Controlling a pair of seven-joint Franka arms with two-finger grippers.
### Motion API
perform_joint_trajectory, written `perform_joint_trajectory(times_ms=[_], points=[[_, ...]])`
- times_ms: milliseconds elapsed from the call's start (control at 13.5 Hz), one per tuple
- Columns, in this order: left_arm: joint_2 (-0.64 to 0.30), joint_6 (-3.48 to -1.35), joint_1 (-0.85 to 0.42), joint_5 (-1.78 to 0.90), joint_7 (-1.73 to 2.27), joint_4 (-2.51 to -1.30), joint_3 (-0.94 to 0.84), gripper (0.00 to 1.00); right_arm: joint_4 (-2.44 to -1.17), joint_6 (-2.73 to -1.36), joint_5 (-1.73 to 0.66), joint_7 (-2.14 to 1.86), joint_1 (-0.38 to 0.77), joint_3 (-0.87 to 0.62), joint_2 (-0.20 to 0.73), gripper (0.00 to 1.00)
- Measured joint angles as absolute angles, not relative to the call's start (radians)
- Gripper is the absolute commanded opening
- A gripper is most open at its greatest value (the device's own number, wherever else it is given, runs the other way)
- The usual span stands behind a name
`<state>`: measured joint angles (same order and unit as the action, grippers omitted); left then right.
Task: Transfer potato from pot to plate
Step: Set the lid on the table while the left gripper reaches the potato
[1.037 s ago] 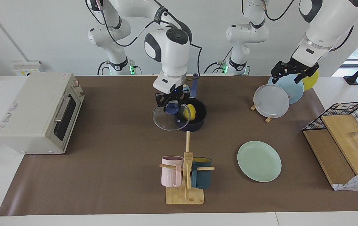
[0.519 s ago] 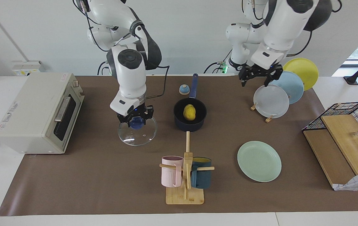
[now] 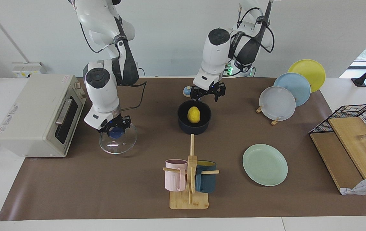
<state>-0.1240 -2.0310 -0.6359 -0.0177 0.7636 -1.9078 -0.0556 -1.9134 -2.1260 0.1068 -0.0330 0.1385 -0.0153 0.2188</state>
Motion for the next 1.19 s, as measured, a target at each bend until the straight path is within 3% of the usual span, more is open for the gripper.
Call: perform_joint_trajectory(times_ms=[222,593,667,889,1185], points=[[-0.179,-2.067,-0.637,-0.018,0.769,-1.907,-0.051,1.00,-2.053,-2.251,0.106,-0.044,0.128,-0.016,0.182,0.56],[-0.197,-2.113,-0.661,-0.018,0.807,-1.923,-0.052,1.00,-2.125,-2.289,0.106,-0.044,0.118,-0.015,0.149,0.57],[-0.204,-2.125,-0.667,-0.018,0.815,-1.926,-0.052,1.00,-2.129,-2.293,0.106,-0.044,0.116,-0.015,0.149,0.63],[-0.230,-2.148,-0.676,-0.018,0.835,-1.928,-0.052,1.00,-2.133,-2.295,0.106,-0.044,0.115,-0.016,0.148,1.00],[-0.257,-2.161,-0.687,-0.018,0.846,-1.928,-0.053,1.00,-2.125,-2.295,0.105,-0.044,0.115,-0.016,0.137,1.00]])
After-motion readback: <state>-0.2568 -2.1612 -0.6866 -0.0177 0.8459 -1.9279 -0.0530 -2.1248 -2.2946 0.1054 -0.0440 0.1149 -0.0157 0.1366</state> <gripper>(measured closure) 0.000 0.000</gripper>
